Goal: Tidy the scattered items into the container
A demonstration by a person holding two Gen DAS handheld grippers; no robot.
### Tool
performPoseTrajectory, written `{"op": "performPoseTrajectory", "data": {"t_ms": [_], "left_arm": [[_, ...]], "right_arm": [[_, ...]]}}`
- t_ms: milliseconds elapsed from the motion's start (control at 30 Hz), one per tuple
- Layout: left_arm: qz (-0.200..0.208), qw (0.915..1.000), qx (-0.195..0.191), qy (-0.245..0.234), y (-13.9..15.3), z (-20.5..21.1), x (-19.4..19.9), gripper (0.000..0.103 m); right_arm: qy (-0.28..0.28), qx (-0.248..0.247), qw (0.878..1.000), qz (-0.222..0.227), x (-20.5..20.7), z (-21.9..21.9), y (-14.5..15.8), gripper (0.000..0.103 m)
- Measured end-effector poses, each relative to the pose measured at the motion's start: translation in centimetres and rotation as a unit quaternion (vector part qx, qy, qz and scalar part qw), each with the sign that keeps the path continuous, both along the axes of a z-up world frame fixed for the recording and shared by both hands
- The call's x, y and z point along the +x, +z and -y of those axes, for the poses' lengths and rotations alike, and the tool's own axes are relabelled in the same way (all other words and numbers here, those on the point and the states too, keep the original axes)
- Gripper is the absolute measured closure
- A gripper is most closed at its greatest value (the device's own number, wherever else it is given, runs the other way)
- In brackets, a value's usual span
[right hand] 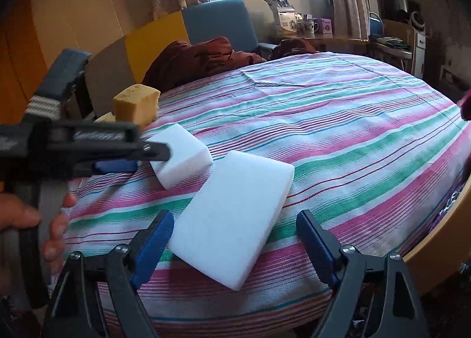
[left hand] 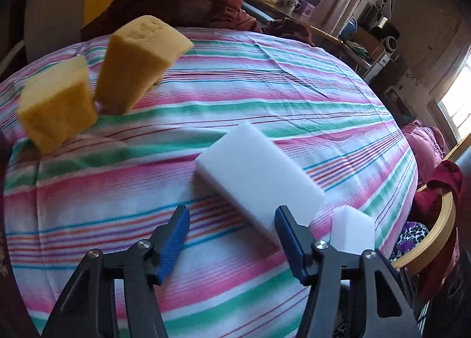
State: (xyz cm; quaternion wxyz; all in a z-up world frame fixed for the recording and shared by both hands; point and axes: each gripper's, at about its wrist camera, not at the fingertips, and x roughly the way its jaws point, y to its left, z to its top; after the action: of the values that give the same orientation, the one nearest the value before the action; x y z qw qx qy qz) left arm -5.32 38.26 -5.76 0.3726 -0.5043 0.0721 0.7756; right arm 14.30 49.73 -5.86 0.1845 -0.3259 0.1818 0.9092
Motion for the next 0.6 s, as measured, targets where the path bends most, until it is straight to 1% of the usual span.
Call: {"op": "performPoseTrajectory", "data": {"t_ms": [67, 133, 167, 200, 233, 267, 333, 400, 467, 533, 600], "left_arm": [[-0.011, 0.9999, 0.002, -0.002, 0.0, 0.4, 0.4, 0.044], [-0.015, 0.9998, 0.008, -0.003, -0.1, 0.8, 0.5, 0.044], [-0.015, 0.9998, 0.012, -0.002, -0.2, 1.0, 0.5, 0.044], [-0.014, 0.9998, 0.014, -0.002, -0.2, 1.1, 0.4, 0.044], [-0.015, 0.9998, 0.015, -0.003, -0.3, 1.1, 0.4, 0.044], [-0.016, 0.9997, 0.017, -0.005, -0.3, 1.2, 0.5, 0.044], [-0.015, 0.9996, 0.023, -0.005, -0.3, 1.5, 0.5, 0.045], [-0.005, 0.9992, 0.040, 0.002, -0.3, 1.9, 0.4, 0.045], [0.013, 0.9977, 0.066, 0.013, -0.3, 2.7, 0.0, 0.046], [0.035, 0.9951, 0.090, 0.024, -0.4, 3.6, -0.3, 0.046], [0.049, 0.9932, 0.099, 0.037, -0.4, 4.5, -0.4, 0.046]], "right_arm": [[-0.002, 0.000, 1.000, 0.002, -0.2, 0.0, 0.1, 0.018], [-0.001, -0.001, 1.000, 0.003, -0.4, -0.1, 0.3, 0.022], [0.002, -0.001, 1.000, 0.003, -0.6, -0.1, 0.4, 0.031], [0.003, 0.004, 1.000, 0.004, -0.8, -0.3, 0.6, 0.036], [0.000, 0.018, 1.000, 0.005, -1.1, -0.4, 0.9, 0.039], [-0.006, 0.035, 0.999, 0.008, -1.4, -0.8, 1.1, 0.046], [-0.018, 0.040, 0.999, 0.009, -2.1, -2.1, 1.4, 0.047], [-0.023, 0.020, 1.000, 0.001, -2.7, -3.5, 1.6, 0.047], [-0.014, 0.003, 1.000, -0.017, -3.9, -4.6, 2.3, 0.046], [0.007, -0.003, 1.000, -0.014, -5.7, -4.7, 2.8, 0.046], [0.026, -0.001, 1.000, -0.010, -7.5, -4.3, 3.0, 0.046]]}}
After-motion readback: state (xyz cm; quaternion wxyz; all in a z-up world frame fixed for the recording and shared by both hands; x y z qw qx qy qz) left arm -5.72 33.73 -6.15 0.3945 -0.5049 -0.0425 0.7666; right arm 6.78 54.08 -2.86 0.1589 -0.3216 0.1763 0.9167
